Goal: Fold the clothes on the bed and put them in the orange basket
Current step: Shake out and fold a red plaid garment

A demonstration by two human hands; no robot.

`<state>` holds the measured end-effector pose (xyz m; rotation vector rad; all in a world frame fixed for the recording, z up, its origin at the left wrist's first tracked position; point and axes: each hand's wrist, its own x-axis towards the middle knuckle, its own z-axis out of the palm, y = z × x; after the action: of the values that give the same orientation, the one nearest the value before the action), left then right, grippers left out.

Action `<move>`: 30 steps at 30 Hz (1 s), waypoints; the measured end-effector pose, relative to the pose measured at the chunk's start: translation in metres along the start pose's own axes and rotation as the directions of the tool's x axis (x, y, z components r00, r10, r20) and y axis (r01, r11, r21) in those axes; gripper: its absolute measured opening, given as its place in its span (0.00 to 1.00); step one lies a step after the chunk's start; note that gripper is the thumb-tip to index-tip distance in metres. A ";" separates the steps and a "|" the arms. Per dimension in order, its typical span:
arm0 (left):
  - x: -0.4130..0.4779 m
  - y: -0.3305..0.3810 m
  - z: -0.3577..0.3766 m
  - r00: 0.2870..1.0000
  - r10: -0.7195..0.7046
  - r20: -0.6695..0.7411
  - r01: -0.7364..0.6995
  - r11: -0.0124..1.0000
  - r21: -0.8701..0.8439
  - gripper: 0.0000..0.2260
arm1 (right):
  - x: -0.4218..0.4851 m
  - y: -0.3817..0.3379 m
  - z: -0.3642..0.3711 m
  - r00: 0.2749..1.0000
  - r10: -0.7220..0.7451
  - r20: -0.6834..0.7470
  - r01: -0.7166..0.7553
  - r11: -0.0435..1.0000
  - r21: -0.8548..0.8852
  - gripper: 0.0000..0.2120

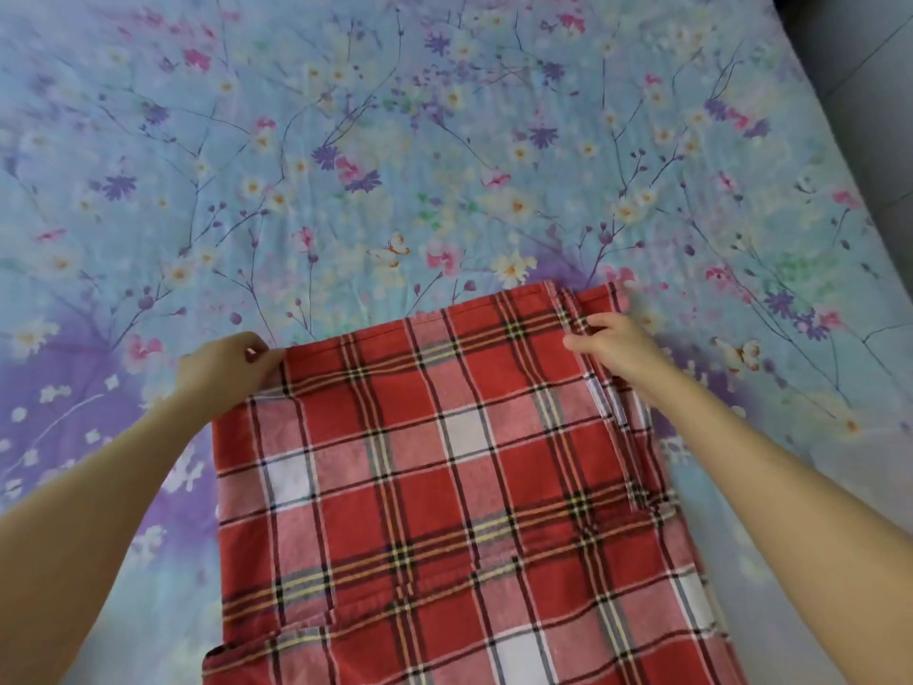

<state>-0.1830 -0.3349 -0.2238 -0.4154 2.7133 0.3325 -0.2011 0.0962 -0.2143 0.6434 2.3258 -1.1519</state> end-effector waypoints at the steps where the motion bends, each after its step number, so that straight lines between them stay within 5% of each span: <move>1: -0.001 -0.005 0.000 1.000 0.000 0.010 0.000 1.000 0.020 0.15 | 0.003 -0.006 0.004 1.000 -0.009 -0.011 0.009 1.000 -0.021 0.31; 3: -0.003 -0.015 -0.003 1.000 0.014 0.013 -0.015 0.996 0.085 0.19 | 0.008 -0.016 0.010 0.997 -0.057 -0.060 0.050 0.993 -0.108 0.28; 5: -0.002 -0.024 -0.007 0.999 0.050 0.011 -0.051 0.986 0.159 0.18 | 0.009 -0.018 0.011 0.974 -0.156 -0.166 0.123 0.974 -0.192 0.11; 11: 0.014 -0.015 -0.023 0.955 0.296 -0.013 -0.268 0.883 0.386 0.16 | -0.006 -0.004 -0.015 0.862 -0.273 -0.428 0.108 0.922 -0.371 0.11; 15: 0.025 0.005 -0.009 0.992 0.122 -0.006 -0.093 0.782 0.617 0.19 | 0.015 -0.007 -0.007 0.898 -0.235 -0.372 0.057 0.900 -0.431 0.14; 21: 0.004 0.013 0.011 0.982 0.013 -0.189 0.072 0.897 0.436 0.16 | 0.029 0.001 0.016 0.931 -0.214 -0.294 -0.012 0.791 -0.611 0.14; 24: -0.021 0.016 0.014 0.945 0.073 -0.318 0.038 0.944 0.328 0.20 | 0.004 0.007 0.006 0.848 -0.412 -0.333 0.047 0.684 -0.728 0.20; 27: -0.073 0.013 0.023 0.889 0.265 -0.374 -0.157 0.943 0.295 0.14 | -0.046 0.039 0.002 0.712 -0.685 -0.155 0.355 0.541 -0.763 0.13; 30: -0.139 0.008 0.047 0.863 0.419 -0.281 -0.363 0.903 0.232 0.15 | -0.095 0.089 0.001 0.728 -0.643 0.237 0.594 0.419 -0.686 0.18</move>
<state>-0.0470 -0.2813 -0.2094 0.1585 3.1141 0.1399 -0.0740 0.1237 -0.2121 -0.5659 2.8578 -0.2861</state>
